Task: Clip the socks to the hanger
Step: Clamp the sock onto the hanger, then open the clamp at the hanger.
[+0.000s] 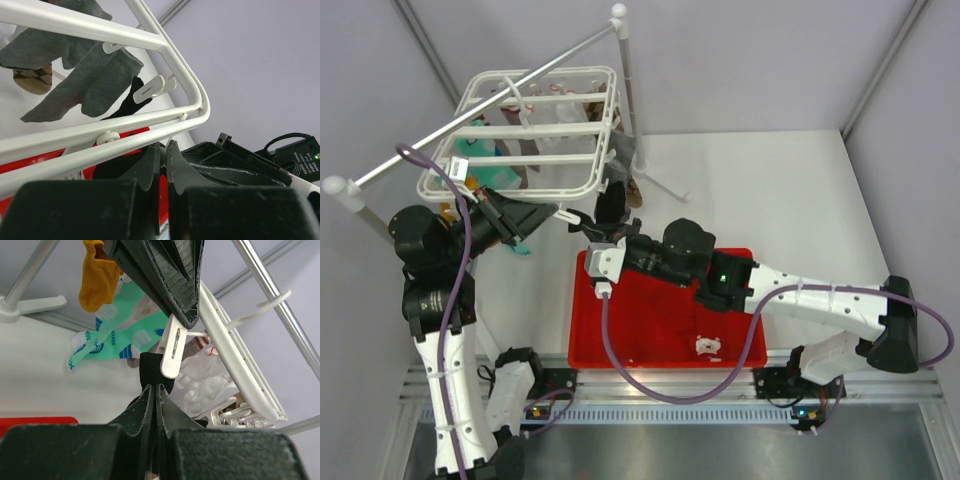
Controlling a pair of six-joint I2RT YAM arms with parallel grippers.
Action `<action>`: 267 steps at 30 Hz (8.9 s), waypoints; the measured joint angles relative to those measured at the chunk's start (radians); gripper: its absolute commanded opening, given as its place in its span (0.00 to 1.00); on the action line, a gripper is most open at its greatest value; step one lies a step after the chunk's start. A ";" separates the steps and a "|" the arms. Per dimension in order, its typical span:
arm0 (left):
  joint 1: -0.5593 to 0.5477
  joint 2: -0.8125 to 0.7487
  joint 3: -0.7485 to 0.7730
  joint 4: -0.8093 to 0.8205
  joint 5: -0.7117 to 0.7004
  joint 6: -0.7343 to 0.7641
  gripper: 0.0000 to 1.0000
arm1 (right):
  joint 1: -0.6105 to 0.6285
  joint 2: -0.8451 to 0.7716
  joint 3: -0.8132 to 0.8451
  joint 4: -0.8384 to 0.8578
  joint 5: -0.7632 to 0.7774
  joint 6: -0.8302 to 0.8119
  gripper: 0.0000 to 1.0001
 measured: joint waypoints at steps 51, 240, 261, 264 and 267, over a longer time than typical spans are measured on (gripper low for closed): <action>0.001 -0.101 0.161 -0.237 -0.347 0.287 0.57 | -0.024 0.017 0.054 -0.013 0.050 0.058 0.00; 0.007 -0.071 0.179 -0.380 -0.457 0.000 0.00 | 0.149 0.381 0.459 -0.060 0.313 -0.098 0.37; 0.017 -0.084 0.172 -0.373 -0.418 -0.018 0.52 | 0.118 0.403 0.512 -0.116 0.304 -0.014 0.00; 0.016 -0.084 0.172 -0.372 -0.394 -0.009 0.59 | 0.093 0.378 0.504 -0.162 0.232 0.061 0.00; 0.015 -0.085 0.174 -0.359 -0.365 0.005 0.61 | 0.060 0.334 0.478 -0.201 0.150 0.140 0.00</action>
